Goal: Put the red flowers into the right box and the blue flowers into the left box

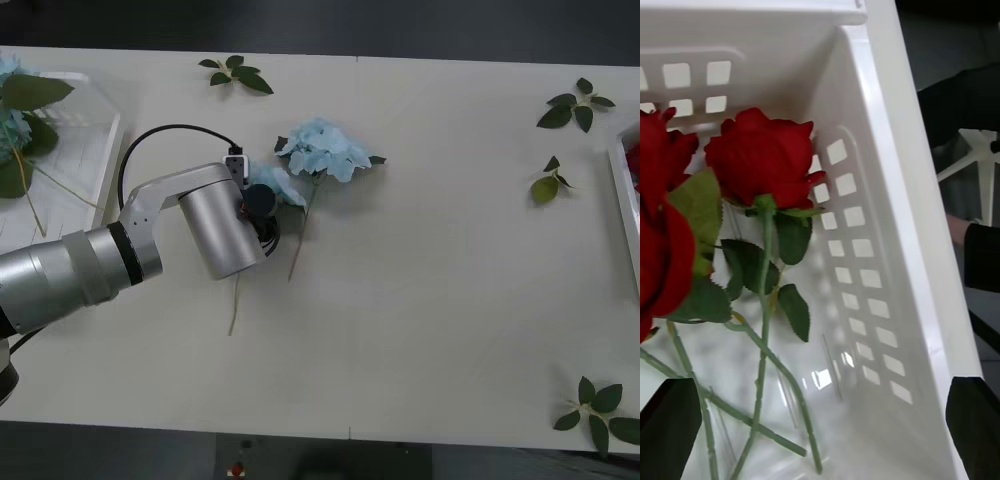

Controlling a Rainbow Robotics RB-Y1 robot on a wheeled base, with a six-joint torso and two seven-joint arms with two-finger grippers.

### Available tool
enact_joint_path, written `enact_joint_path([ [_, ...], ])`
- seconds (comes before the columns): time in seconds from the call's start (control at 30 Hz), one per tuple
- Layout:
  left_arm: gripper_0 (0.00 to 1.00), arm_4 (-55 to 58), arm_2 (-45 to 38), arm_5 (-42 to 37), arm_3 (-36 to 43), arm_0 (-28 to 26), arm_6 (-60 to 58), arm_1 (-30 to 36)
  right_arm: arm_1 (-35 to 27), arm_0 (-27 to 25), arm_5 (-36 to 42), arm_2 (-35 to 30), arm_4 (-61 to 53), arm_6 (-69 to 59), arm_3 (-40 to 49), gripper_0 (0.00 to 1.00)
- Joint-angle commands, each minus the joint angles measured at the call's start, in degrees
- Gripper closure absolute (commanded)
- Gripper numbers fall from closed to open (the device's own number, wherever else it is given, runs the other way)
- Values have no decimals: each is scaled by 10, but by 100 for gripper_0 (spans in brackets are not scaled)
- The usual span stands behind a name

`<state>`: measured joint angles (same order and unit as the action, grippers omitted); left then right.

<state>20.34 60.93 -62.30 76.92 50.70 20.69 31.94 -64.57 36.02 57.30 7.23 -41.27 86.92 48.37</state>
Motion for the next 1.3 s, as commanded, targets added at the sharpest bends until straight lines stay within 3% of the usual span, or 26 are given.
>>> enact_joint_path([
  [0.03, 100, -7, -1, 3, 8, 14, 18, 6, -13, 10, 6, -11, -37, 30, 10, 4],
  [0.43, 100, -7, -9, -5, 24, 13, 31, 8, -153, 40, 227, -32, -239, 51, 181, 4],
  [0.63, 100, 89, -111, -143, 118, 13, 128, 30, -186, 40, 281, -45, -329, 200, 255, 4],
  [0.77, 100, 188, -216, -263, 200, 14, 199, 70, -182, 40, 324, -63, -395, 369, 270, 4],
  [1.0, 100, 330, -358, -367, 269, 14, 268, 178, -136, 40, 396, -80, -473, 635, 264, 5],
  [1.17, 100, 410, -465, -409, 240, 14, 331, 272, -88, 40, 397, -82, -507, 681, 264, 5],
  [1.3, 100, 450, -546, -435, 143, 13, 397, 333, -38, 36, 397, -83, -506, 681, 264, 5],
])
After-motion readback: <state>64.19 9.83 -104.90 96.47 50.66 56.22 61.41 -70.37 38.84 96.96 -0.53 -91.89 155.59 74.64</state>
